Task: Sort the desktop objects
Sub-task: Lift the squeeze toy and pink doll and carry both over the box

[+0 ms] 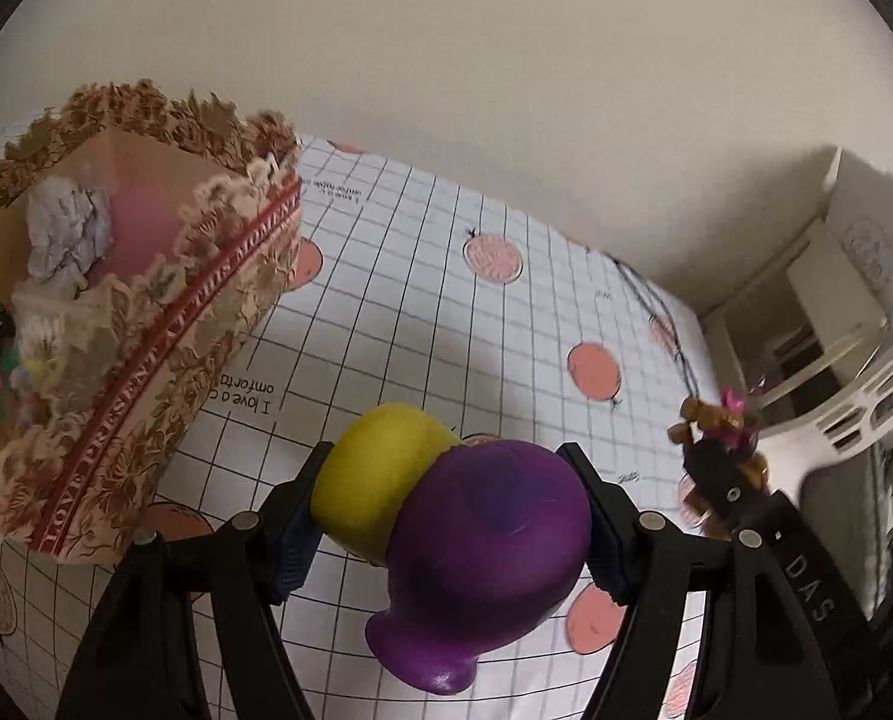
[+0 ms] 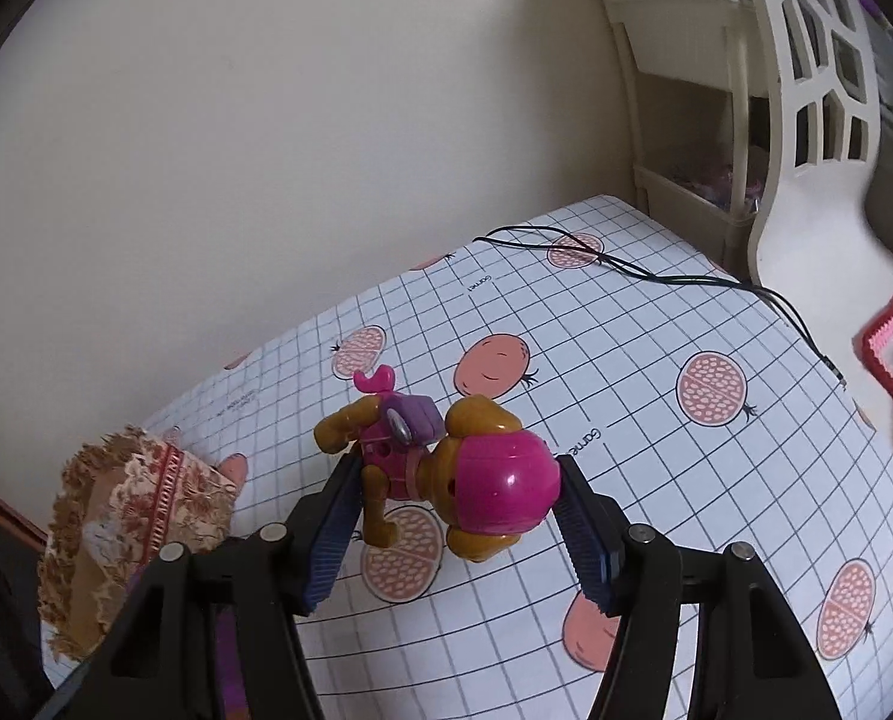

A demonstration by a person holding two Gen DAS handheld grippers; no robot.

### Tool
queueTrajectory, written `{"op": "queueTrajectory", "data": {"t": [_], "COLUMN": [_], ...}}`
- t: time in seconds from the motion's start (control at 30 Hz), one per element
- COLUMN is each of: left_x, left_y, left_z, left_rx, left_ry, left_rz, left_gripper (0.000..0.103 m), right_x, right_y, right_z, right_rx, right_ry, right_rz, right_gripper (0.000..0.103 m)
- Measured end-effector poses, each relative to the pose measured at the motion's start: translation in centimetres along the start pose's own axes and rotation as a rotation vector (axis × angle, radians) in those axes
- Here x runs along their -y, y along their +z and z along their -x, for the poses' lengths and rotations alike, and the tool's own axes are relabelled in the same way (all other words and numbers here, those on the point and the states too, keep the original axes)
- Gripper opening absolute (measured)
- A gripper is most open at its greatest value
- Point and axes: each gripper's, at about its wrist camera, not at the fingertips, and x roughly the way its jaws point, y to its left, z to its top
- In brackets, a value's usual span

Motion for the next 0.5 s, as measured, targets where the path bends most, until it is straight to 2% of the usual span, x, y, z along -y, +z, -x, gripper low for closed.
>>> {"op": "queueTrajectory", "data": {"t": [0.27, 0.5], "left_x": [-0.8, -2.2], "left_y": [1.0, 2.6], "left_z": [2.0, 5.0], "left_rx": [0.057, 0.141], "left_ry": [-0.017, 0.006], "left_rz": [0.015, 0.008], "left_gripper": [0.074, 0.074], "right_x": [-0.9, -1.5], "right_y": [0.2, 0.0], "right_z": [1.4, 0.6], "right_rx": [0.050, 0.017], "right_ry": [0.030, 0.083], "right_rz": [-0.041, -0.095], "right_gripper": [0.066, 0.066]}}
